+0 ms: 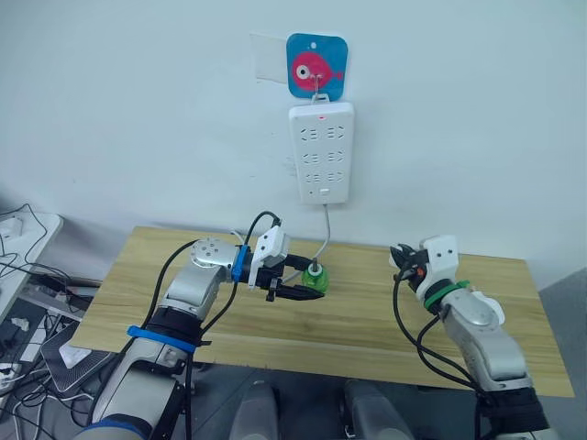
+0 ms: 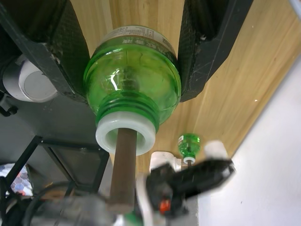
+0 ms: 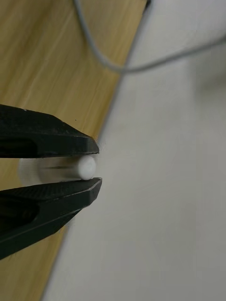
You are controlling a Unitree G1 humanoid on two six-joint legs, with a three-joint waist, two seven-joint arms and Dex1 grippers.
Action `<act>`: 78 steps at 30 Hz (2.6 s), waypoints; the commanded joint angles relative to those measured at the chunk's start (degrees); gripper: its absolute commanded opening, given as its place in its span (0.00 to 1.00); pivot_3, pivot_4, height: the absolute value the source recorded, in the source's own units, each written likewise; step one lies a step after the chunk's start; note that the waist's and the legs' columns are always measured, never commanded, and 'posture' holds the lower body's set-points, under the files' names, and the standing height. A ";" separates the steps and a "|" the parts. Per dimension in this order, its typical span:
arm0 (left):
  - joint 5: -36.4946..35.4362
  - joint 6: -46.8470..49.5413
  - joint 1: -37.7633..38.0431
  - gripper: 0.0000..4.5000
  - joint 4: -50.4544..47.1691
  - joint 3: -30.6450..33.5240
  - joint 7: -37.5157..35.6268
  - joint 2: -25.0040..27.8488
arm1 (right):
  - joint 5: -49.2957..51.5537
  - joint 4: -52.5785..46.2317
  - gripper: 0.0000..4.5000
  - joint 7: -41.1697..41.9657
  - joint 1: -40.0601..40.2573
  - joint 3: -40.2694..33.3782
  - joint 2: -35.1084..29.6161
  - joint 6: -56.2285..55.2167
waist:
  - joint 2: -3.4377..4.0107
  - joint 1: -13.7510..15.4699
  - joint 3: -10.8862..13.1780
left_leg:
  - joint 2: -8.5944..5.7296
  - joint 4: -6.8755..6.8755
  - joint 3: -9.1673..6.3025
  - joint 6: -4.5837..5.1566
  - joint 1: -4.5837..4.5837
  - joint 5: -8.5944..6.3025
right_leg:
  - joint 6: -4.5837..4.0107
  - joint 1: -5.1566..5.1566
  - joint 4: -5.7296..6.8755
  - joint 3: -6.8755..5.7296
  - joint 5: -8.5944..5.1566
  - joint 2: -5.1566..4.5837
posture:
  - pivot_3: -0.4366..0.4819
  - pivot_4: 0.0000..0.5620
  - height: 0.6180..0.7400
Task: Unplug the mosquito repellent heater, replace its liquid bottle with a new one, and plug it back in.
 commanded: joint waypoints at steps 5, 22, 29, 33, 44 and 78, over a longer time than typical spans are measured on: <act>-0.53 0.42 -0.64 0.50 -2.81 0.47 -0.26 0.95 | -2.49 12.61 0.07 -0.38 -2.99 -2.75 2.28 -10.04 | 0.00 -0.05 0.00 | 0.01 0.02 0.01 0.00 0.03 0.00 | -0.01 0.00 0.04 0.03 0.00 0.00 | 0.57 0.27 1.00; -0.51 1.24 -0.83 0.50 -3.79 0.11 0.06 0.46 | -5.56 25.43 0.07 -1.56 -6.24 -4.73 4.13 -17.32 | 0.01 0.39 0.00 | 0.03 0.01 0.00 0.00 0.03 0.00 | -0.01 0.02 0.03 0.02 0.00 0.00 | 0.57 0.27 1.00; -0.52 1.39 -0.86 0.50 -3.86 0.08 0.25 0.32 | -5.60 20.72 0.69 -1.05 -4.78 -4.64 3.49 -16.41 | 0.01 0.40 0.00 | 0.03 0.01 0.00 0.00 0.03 0.00 | -0.01 0.02 0.03 0.02 0.00 0.00 | 0.56 0.27 1.00; -0.64 1.57 -0.50 0.50 -4.22 0.21 0.24 0.57 | -4.86 11.37 0.99 -0.14 -2.11 -5.04 2.34 -14.90 | 0.01 0.40 0.00 | 0.03 0.01 -0.01 0.00 0.03 0.00 | -0.01 0.02 0.03 0.02 0.00 0.00 | 0.56 0.27 1.00; -0.45 0.66 -1.66 0.50 -2.04 0.26 -0.66 0.40 | 22.24 -29.36 0.70 22.07 2.94 -1.20 -12.14 16.76 | 0.03 0.31 0.00 | 0.03 0.04 -0.11 0.00 0.02 0.00 | 0.00 0.10 -0.04 -0.08 0.00 0.02 | 0.52 0.27 1.00; -1.32 2.48 -0.95 0.50 -6.71 0.21 -1.27 0.08 | 19.81 -25.59 0.55 28.68 -10.38 13.45 -7.68 22.20 | 0.02 0.48 0.00 | 0.03 0.06 -0.20 0.00 -0.02 0.00 | 0.00 0.08 -0.05 -0.19 0.00 0.03 | 0.57 0.25 1.00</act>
